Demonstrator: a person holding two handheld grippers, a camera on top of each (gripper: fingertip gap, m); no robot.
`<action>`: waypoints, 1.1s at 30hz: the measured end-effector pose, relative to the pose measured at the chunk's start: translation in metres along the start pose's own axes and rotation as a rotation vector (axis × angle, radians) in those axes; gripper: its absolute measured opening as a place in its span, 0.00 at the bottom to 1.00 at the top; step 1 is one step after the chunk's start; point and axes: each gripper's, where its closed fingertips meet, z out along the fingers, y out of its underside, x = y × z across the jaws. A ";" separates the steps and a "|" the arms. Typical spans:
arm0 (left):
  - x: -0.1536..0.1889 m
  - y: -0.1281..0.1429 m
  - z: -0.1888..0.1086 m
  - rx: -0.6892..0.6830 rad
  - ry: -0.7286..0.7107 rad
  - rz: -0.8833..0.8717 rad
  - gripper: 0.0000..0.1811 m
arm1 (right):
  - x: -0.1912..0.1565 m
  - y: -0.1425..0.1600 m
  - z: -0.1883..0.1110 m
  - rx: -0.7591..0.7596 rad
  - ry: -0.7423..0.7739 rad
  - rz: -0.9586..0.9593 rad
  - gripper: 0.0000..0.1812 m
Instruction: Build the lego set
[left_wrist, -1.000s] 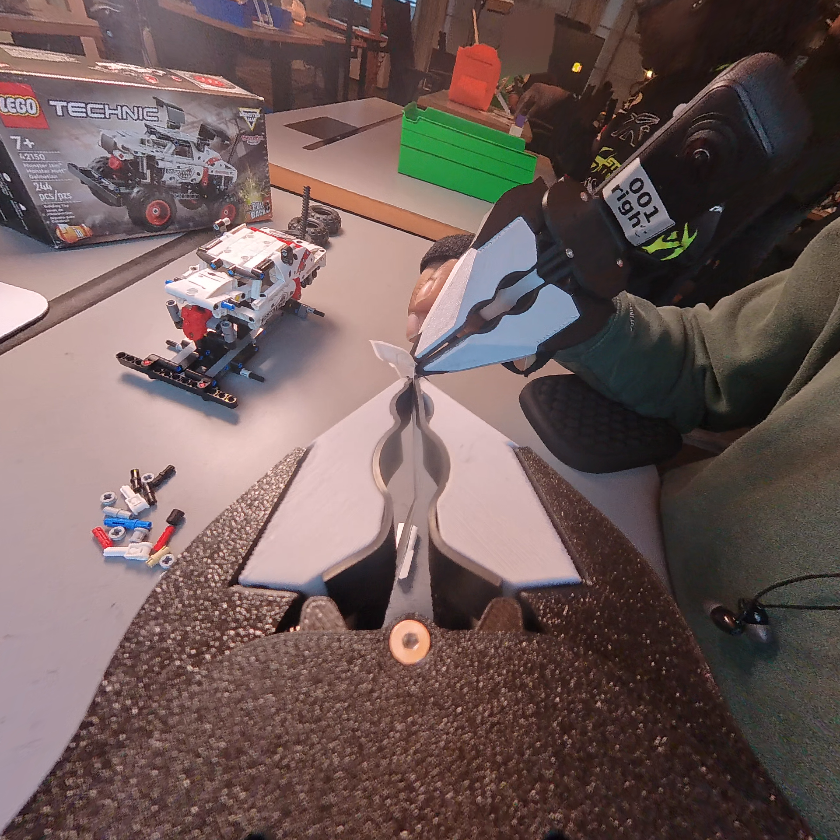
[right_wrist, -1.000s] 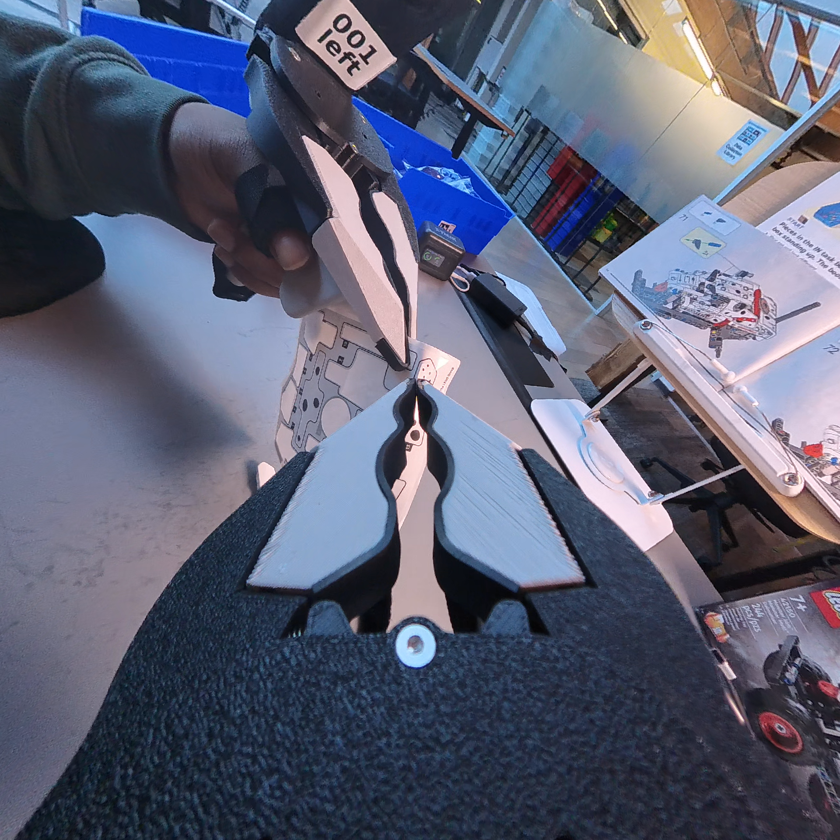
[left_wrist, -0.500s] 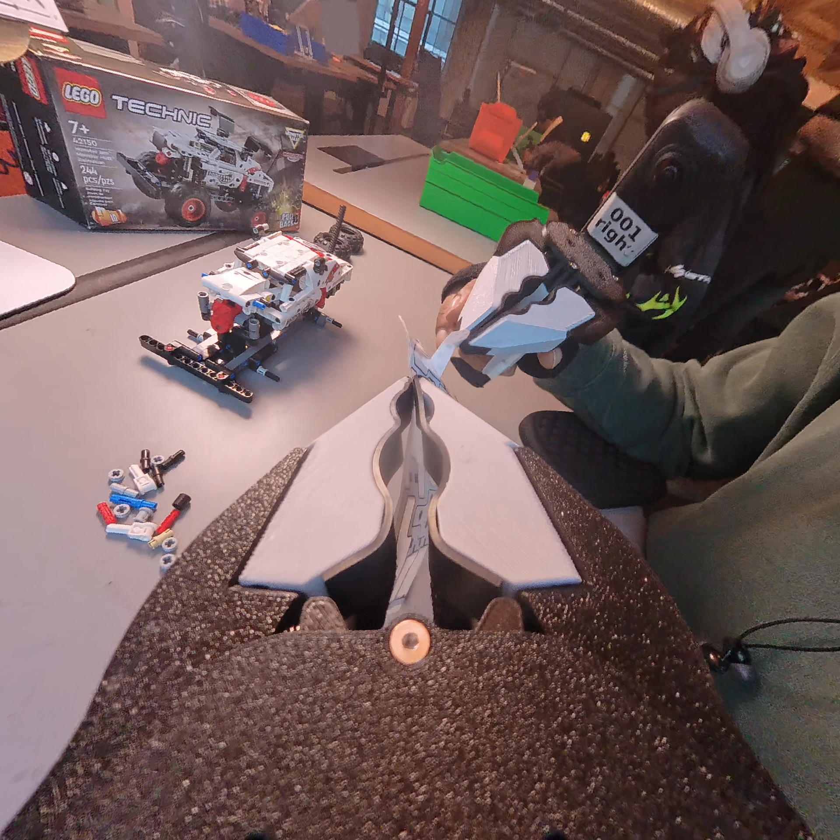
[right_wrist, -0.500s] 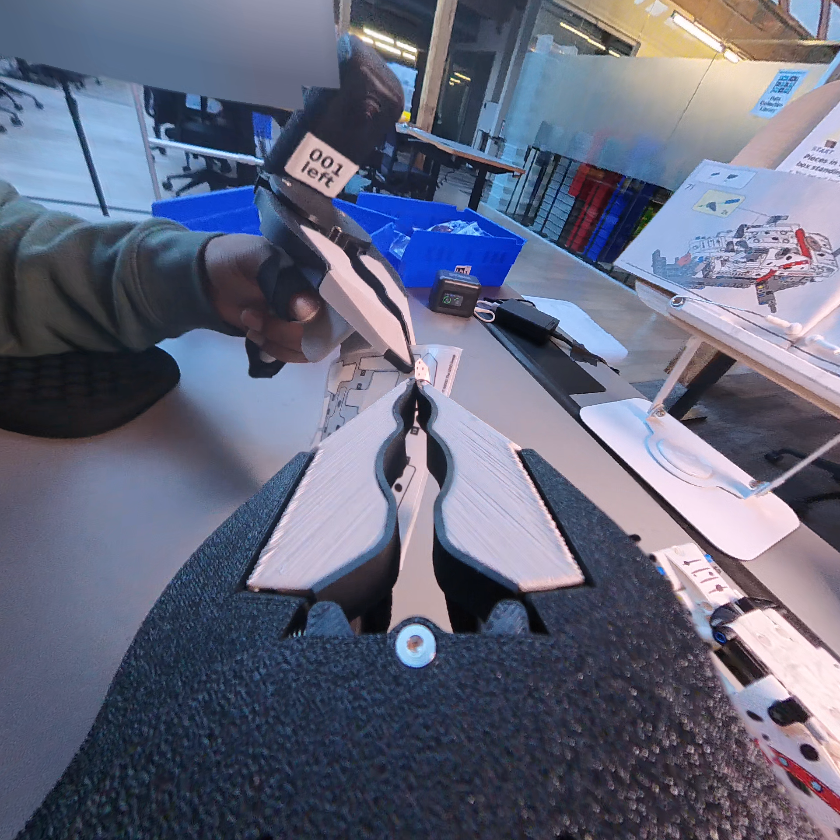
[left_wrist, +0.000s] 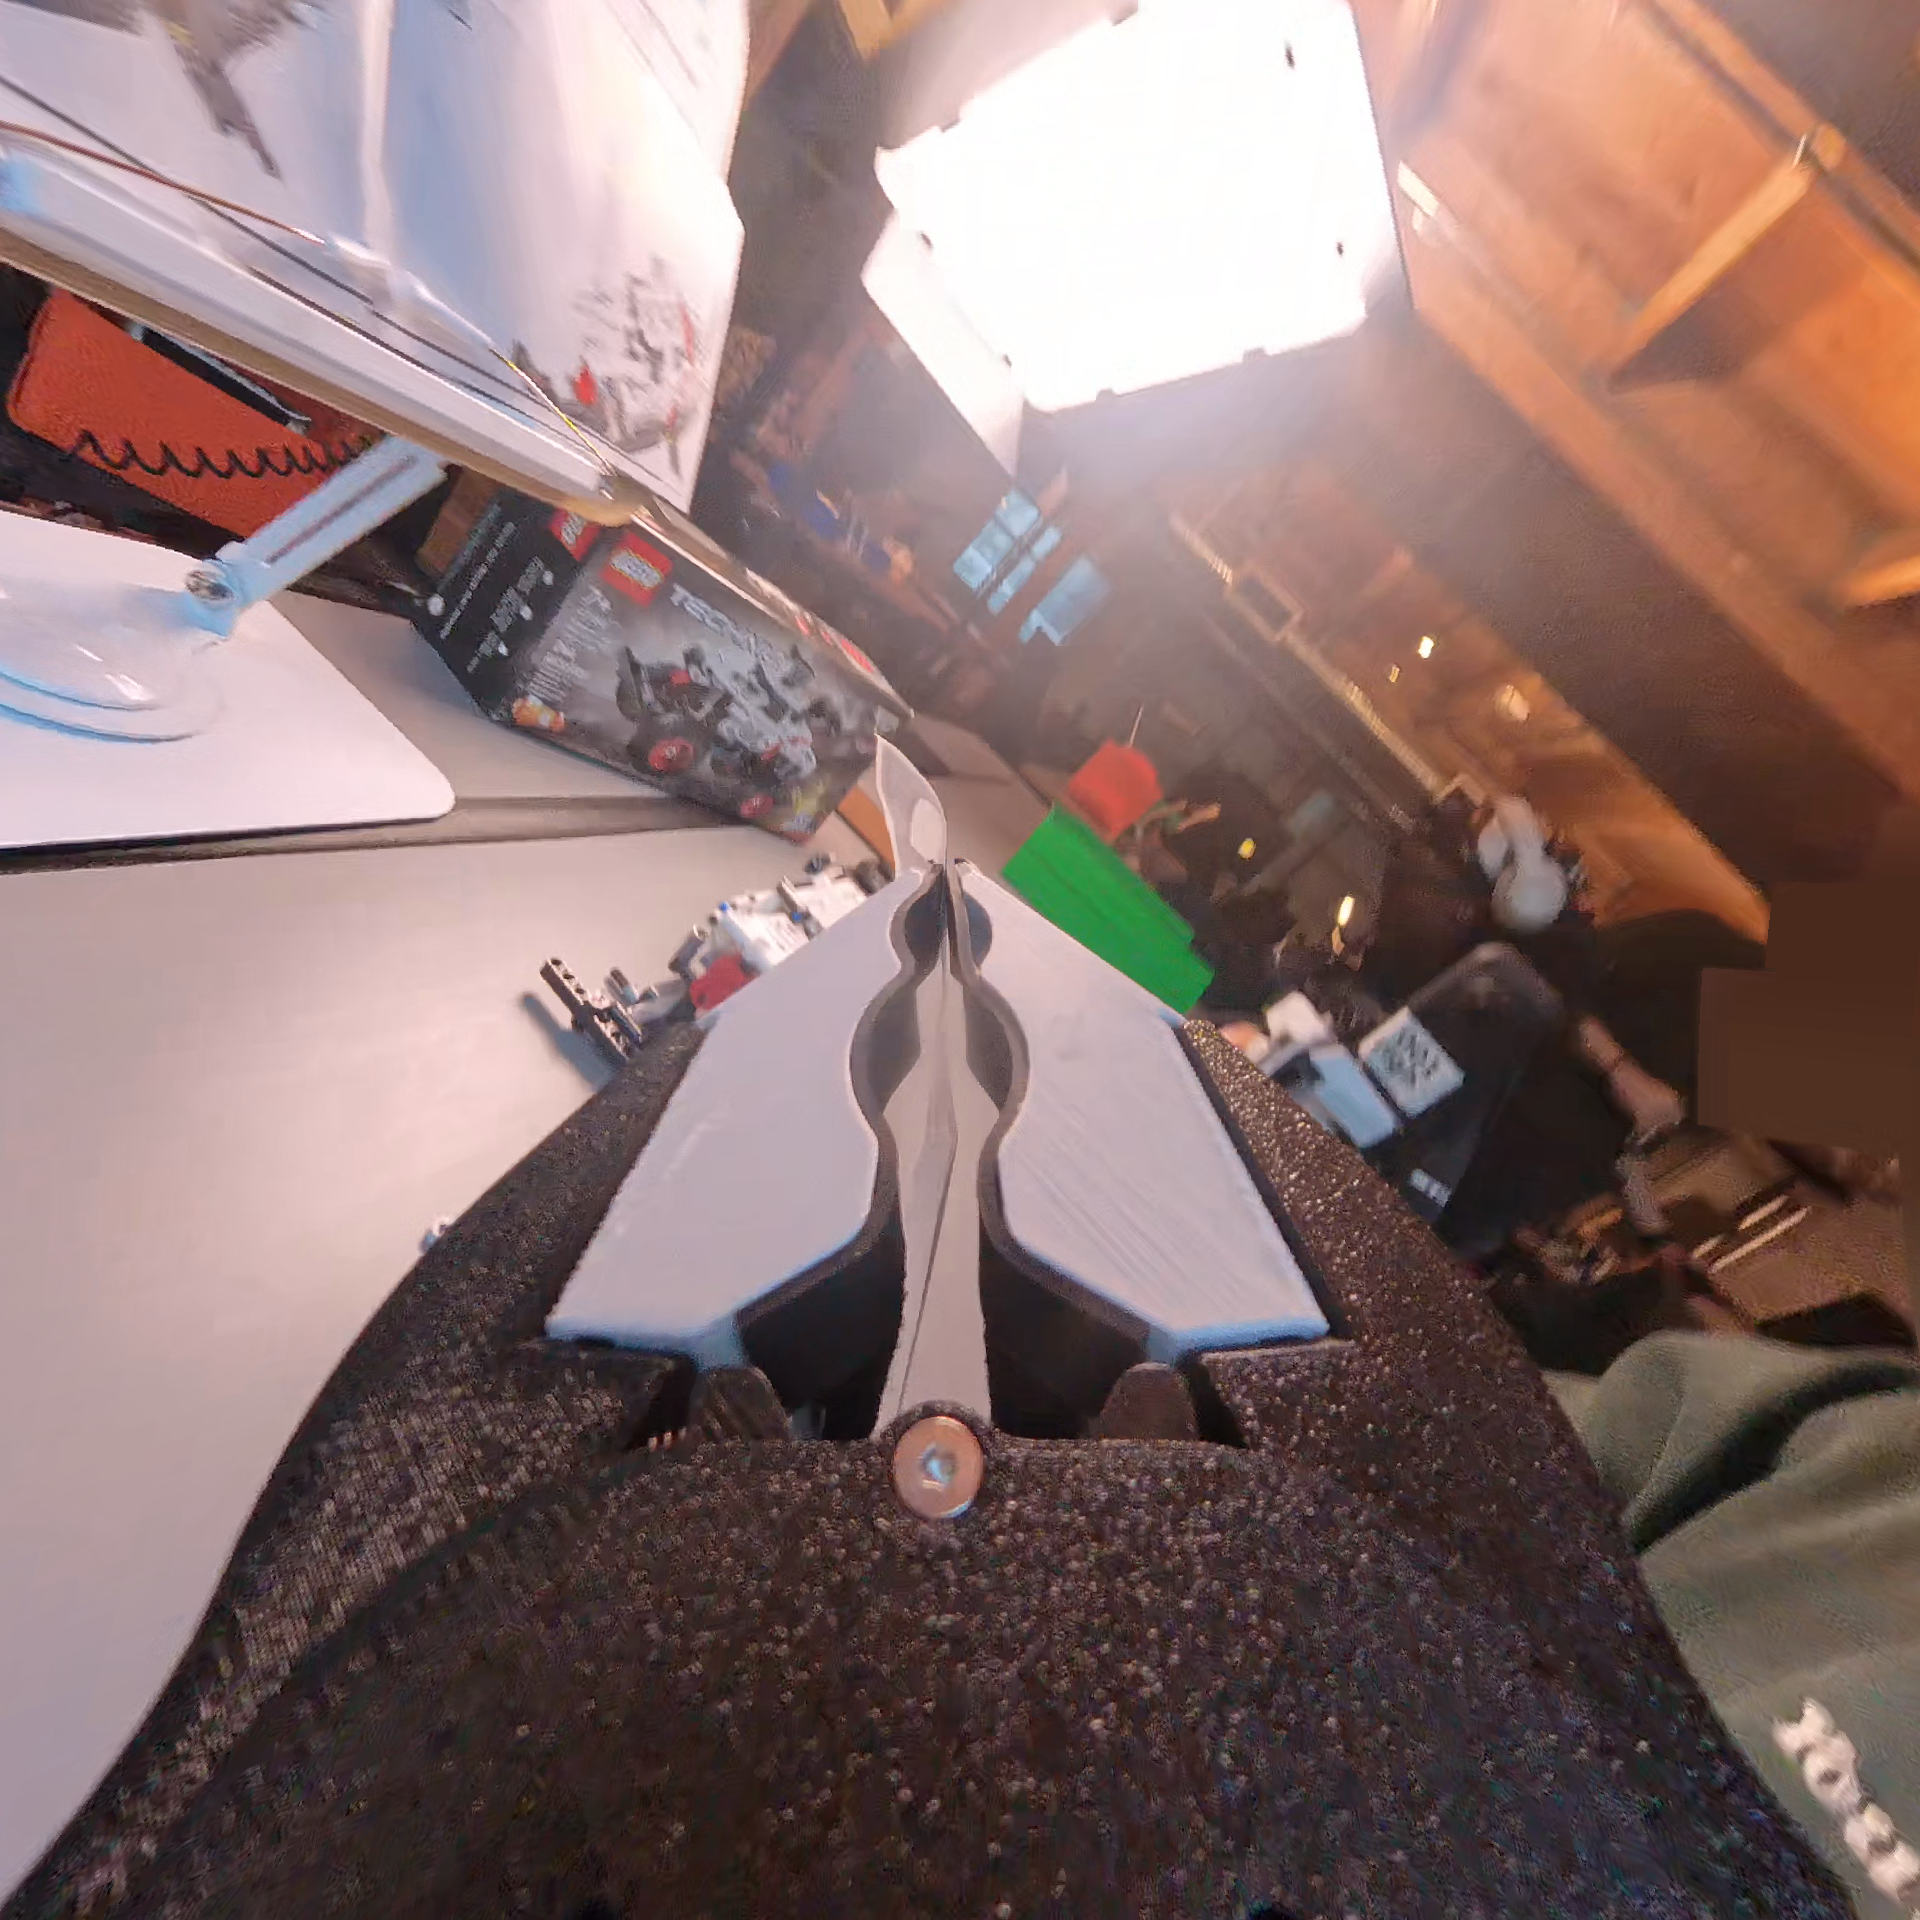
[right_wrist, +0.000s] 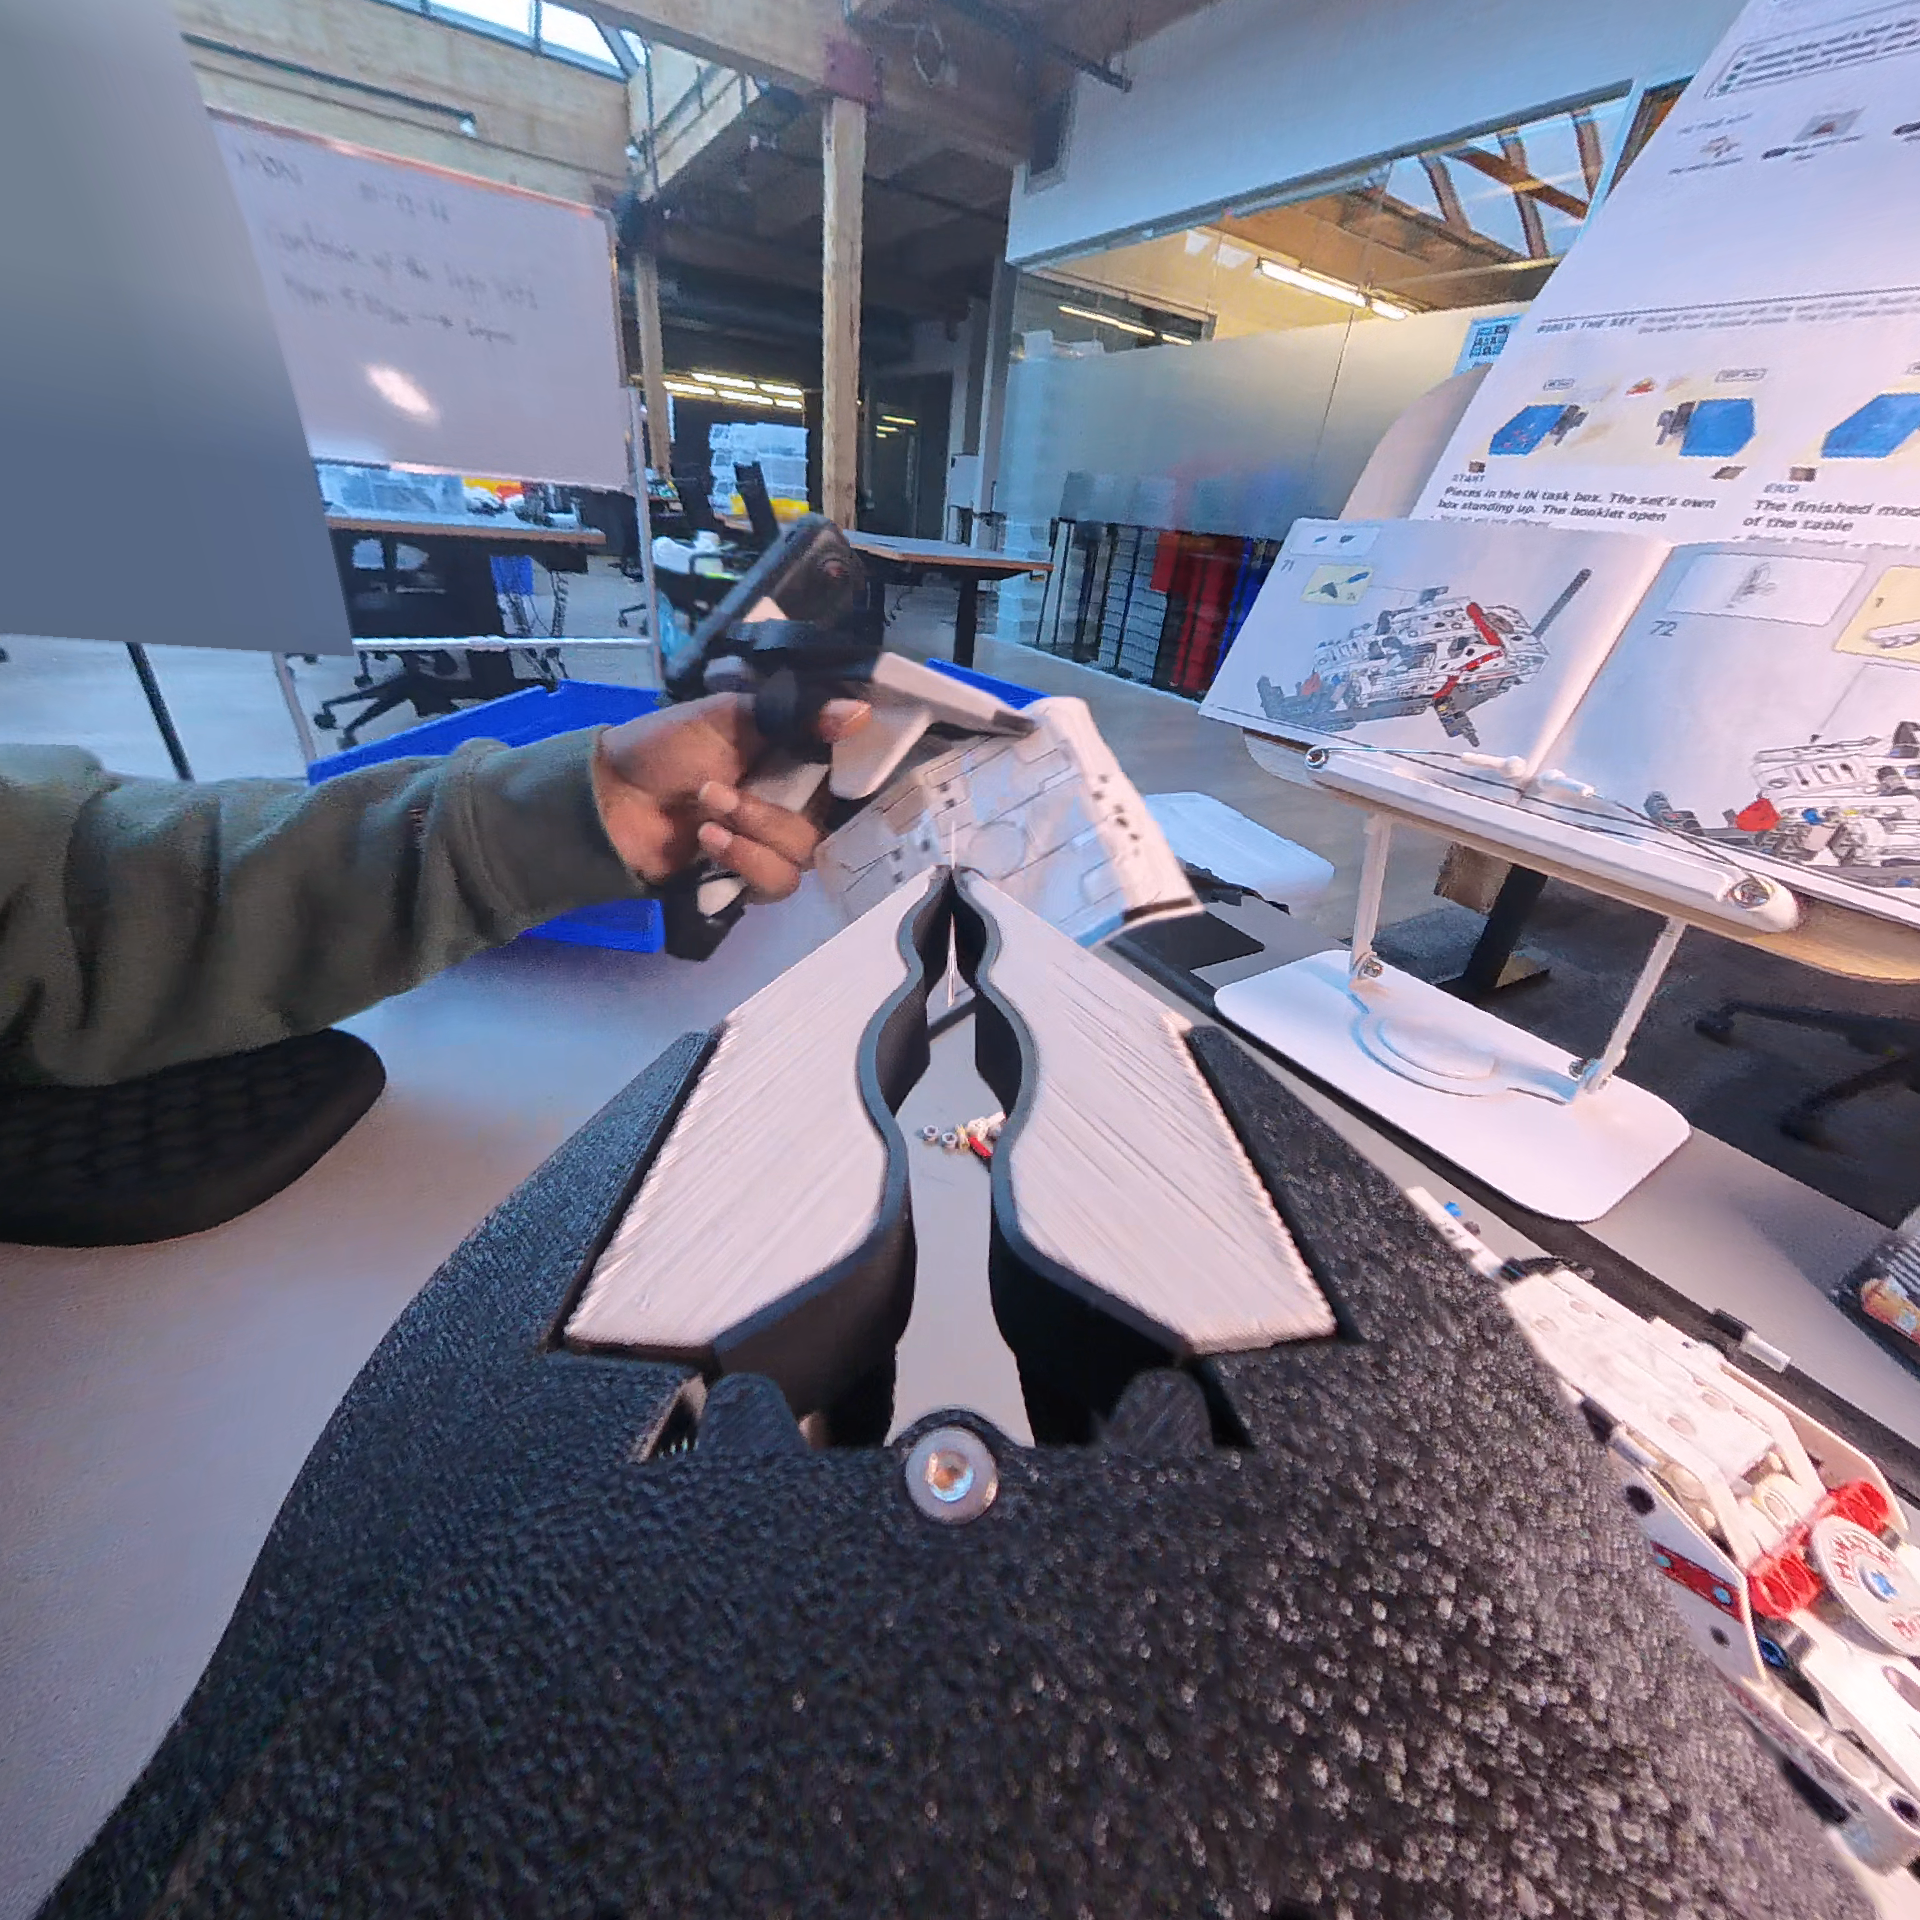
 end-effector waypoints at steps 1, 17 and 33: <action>-0.014 -0.013 0.003 0.041 -0.002 -0.059 0.00 | 0.000 0.002 0.000 -0.006 0.005 0.001 0.00; -0.245 -0.058 0.075 0.387 -0.299 -0.452 0.00 | 0.003 0.046 0.005 -0.110 -0.014 0.027 0.00; -0.080 0.006 0.039 0.050 -0.161 -0.057 0.33 | 0.012 0.064 0.006 -0.168 0.103 -0.230 0.00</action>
